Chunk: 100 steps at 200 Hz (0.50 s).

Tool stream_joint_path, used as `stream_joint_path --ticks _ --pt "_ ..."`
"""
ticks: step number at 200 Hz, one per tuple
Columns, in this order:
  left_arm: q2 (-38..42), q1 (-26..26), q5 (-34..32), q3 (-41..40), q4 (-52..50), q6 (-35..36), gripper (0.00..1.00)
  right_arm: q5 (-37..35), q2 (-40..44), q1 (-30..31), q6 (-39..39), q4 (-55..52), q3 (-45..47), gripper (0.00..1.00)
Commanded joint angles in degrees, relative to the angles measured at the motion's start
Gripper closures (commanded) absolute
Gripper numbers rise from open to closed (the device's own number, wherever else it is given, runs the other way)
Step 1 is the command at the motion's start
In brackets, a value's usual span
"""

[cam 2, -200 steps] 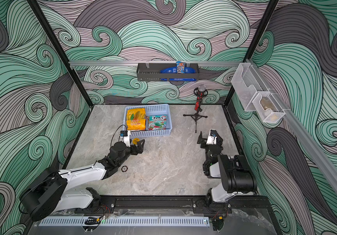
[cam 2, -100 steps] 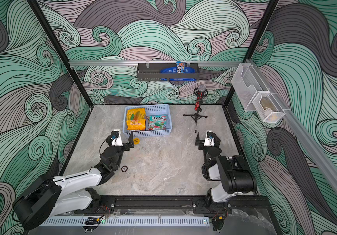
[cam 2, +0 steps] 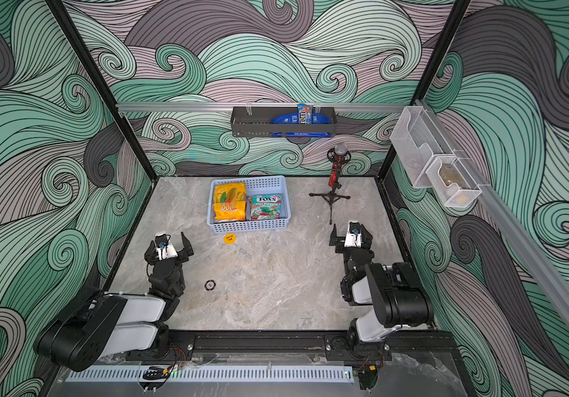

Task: Put the candies in the basket
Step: Reset both arms

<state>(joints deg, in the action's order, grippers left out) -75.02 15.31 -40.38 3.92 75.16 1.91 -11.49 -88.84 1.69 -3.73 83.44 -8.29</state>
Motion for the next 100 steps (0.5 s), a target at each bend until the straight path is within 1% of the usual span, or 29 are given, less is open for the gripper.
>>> stream_joint_path --ticks 1,9,20,26,34,38,43,58,65,70,73,78,83,94,100 --pt "-2.4 -2.4 3.3 2.8 2.7 -3.8 0.01 -0.3 -0.2 0.2 -0.1 2.2 0.1 0.0" --pt "-2.9 -3.2 5.1 1.2 5.4 -5.1 0.01 -0.3 -0.2 0.2 -0.1 2.2 0.1 0.0" --pt "-5.9 -7.4 16.1 -2.9 15.5 -6.3 0.01 -0.3 -0.2 0.2 -0.1 2.2 0.1 0.0" --pt "-10.9 -9.1 19.8 -4.5 22.0 -6.0 0.01 -0.3 -0.1 0.2 -0.1 2.1 0.1 0.0" --pt "-16.9 -10.6 22.8 -5.5 31.8 -5.5 0.01 -0.3 -0.2 0.2 -0.1 2.1 0.1 0.0" --pt "-19.3 -11.0 24.3 -5.3 34.0 -4.8 0.01 -0.3 -0.2 0.2 -0.1 2.1 0.1 0.0" --pt "-18.3 -11.1 24.5 -3.5 29.6 -4.3 0.01 -0.2 -0.2 0.2 -0.1 2.0 0.1 0.0" --pt "-12.9 -11.8 30.6 3.0 9.5 -4.1 0.01 -0.2 -0.1 0.2 0.0 1.7 -0.1 0.0" --pt "-12.0 -12.0 31.8 7.2 -0.3 -4.4 0.01 -0.1 -0.2 0.1 0.1 1.3 -0.3 0.0" --pt "-12.3 -12.0 31.9 9.9 -5.0 -4.6 0.01 0.0 -0.1 0.0 0.2 1.0 -0.4 0.0" --pt "-12.7 -12.1 31.9 10.6 -5.4 -4.6 0.01 0.1 0.0 0.0 0.2 0.9 -0.4 0.0" --pt "-13.2 -12.2 32.4 10.1 -3.3 -4.3 0.01 0.2 -0.1 -0.1 0.2 0.8 -0.6 0.0" --pt "-13.7 -12.4 33.4 8.8 0.2 -3.1 0.01 0.3 -0.1 -0.2 0.3 0.7 -0.7 0.0" --pt "-15.9 -12.3 33.4 6.7 8.2 -2.7 0.01 0.6 -0.1 -0.4 0.5 0.0 -0.9 0.0" --pt "-15.9 -12.3 33.2 6.8 7.5 -2.6 0.01 0.8 -0.1 -0.5 0.6 -0.3 -1.1 0.0"
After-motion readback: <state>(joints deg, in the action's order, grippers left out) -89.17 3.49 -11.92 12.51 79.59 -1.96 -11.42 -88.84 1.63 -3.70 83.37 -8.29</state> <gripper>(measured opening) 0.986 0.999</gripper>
